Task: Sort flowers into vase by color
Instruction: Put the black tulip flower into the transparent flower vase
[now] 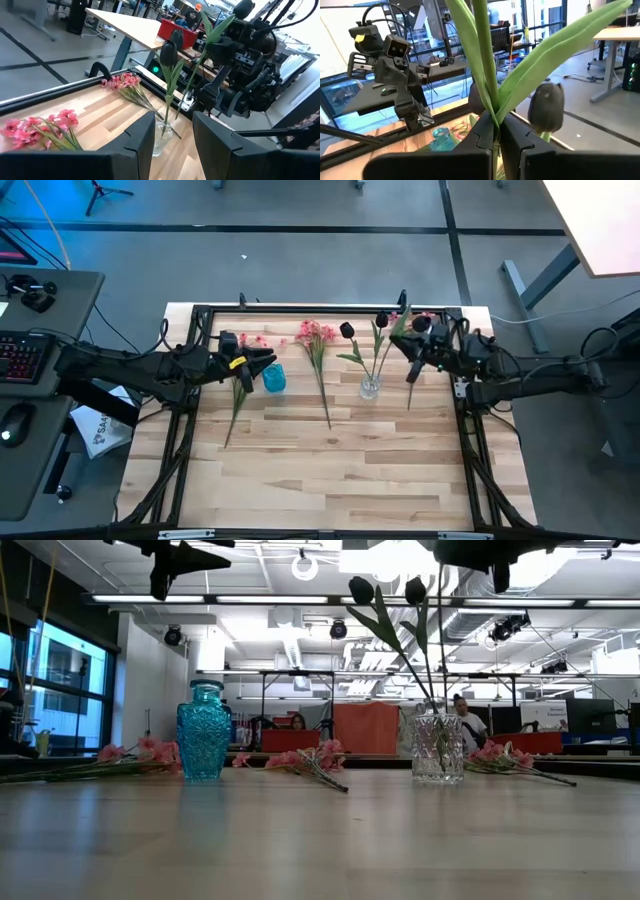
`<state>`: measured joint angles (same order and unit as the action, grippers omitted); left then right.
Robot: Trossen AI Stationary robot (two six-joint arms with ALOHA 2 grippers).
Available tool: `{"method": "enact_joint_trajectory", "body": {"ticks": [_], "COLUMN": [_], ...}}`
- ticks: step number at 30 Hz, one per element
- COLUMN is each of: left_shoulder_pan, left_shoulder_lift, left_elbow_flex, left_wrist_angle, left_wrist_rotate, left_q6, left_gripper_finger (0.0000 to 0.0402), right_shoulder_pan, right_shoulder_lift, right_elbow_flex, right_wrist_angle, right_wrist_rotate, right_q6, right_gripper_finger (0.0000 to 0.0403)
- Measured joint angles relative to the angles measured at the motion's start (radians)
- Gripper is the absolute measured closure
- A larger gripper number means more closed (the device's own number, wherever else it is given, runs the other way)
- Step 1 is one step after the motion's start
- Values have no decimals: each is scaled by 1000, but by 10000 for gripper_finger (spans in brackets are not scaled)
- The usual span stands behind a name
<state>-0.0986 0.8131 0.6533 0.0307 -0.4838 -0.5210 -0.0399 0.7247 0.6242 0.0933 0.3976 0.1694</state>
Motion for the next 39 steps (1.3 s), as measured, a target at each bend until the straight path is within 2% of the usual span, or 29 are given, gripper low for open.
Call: {"method": "enact_joint_trajectory", "body": {"ticks": [6,12,18,22,28,39], "left_shoulder_pan": [0,0,0,0,0,0], "left_shoulder_lift": [0,0,0,0,0,0], "left_elbow_flex": [0,0,0,0,0,0], "left_wrist_angle": [0,0,0,0,-2,-2], "left_wrist_rotate": [-2,-2,-2,-2,-2,-2], "left_q6": [10,10,1,1,1,1], "left_gripper_finger": [280,280,280,280,280,280], "right_shoulder_pan": [0,0,0,0,0,0], "right_shoulder_lift": [57,114,100,53,34,95], "right_elbow_flex": [-53,-57,-57,-42,-41,-40], "right_wrist_angle": [108,127,230,170,60,102], "right_wrist_rotate": [-6,11,11,10,10,30], "right_q6": [8,-29,-55,-80,-27,-39], "right_gripper_finger": [402,402,402,402,402,402]}}
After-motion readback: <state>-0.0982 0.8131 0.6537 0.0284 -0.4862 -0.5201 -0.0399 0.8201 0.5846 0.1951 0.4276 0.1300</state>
